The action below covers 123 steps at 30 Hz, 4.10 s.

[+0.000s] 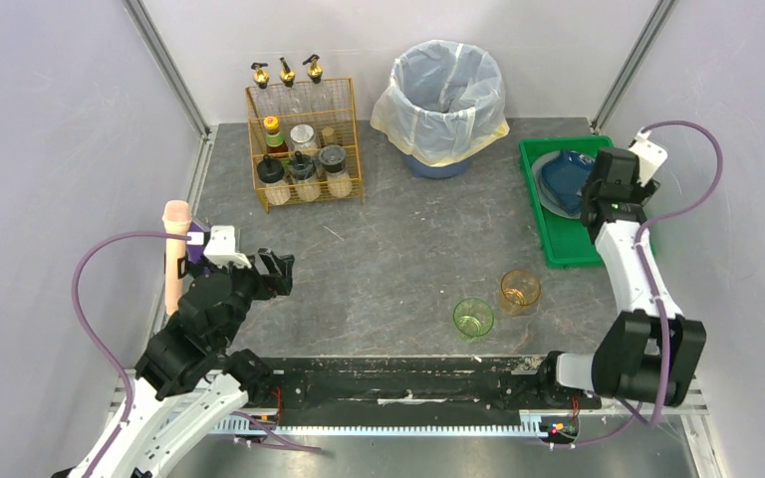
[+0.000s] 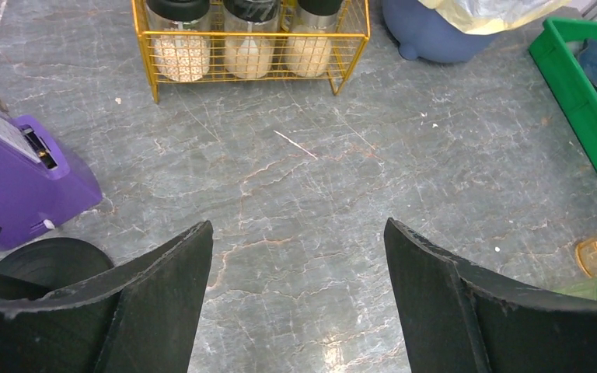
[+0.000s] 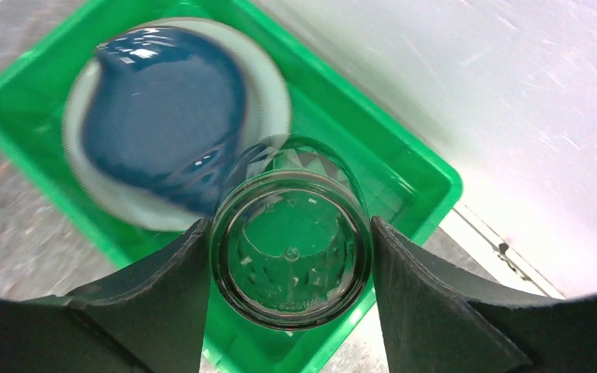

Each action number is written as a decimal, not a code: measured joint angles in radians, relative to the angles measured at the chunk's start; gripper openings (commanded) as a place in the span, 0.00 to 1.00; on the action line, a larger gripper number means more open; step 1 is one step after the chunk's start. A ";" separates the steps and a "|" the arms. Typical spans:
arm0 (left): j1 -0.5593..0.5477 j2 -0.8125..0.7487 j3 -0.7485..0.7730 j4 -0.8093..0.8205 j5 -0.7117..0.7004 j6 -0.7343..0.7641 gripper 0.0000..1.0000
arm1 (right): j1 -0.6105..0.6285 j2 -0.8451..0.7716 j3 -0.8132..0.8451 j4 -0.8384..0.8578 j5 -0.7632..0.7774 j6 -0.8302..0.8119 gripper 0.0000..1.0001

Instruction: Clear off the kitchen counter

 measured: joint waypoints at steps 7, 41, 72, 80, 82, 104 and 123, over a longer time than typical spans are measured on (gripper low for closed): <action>0.014 -0.013 -0.007 0.000 -0.017 0.001 0.86 | -0.124 0.161 0.006 0.047 -0.002 0.005 0.00; 0.076 -0.007 -0.010 0.001 -0.010 0.002 0.86 | -0.264 0.286 0.008 0.172 -0.159 0.046 0.90; 0.110 0.132 0.034 0.008 0.207 -0.009 0.83 | 0.243 -0.282 -0.245 0.103 -0.269 0.042 0.94; 0.044 0.364 0.075 0.068 0.397 -0.110 0.83 | 0.368 -0.473 -0.406 0.114 -0.309 0.021 0.94; -0.018 0.423 0.085 0.084 0.402 -0.137 0.83 | 0.378 -0.515 -0.441 0.126 -0.314 0.015 0.94; -0.600 1.163 0.429 0.267 0.182 -0.231 0.70 | 0.386 -0.900 -0.800 0.346 -0.406 0.055 0.95; -0.625 1.482 0.582 0.271 0.166 -0.249 0.02 | 0.386 -1.011 -0.823 0.338 -0.406 0.059 0.97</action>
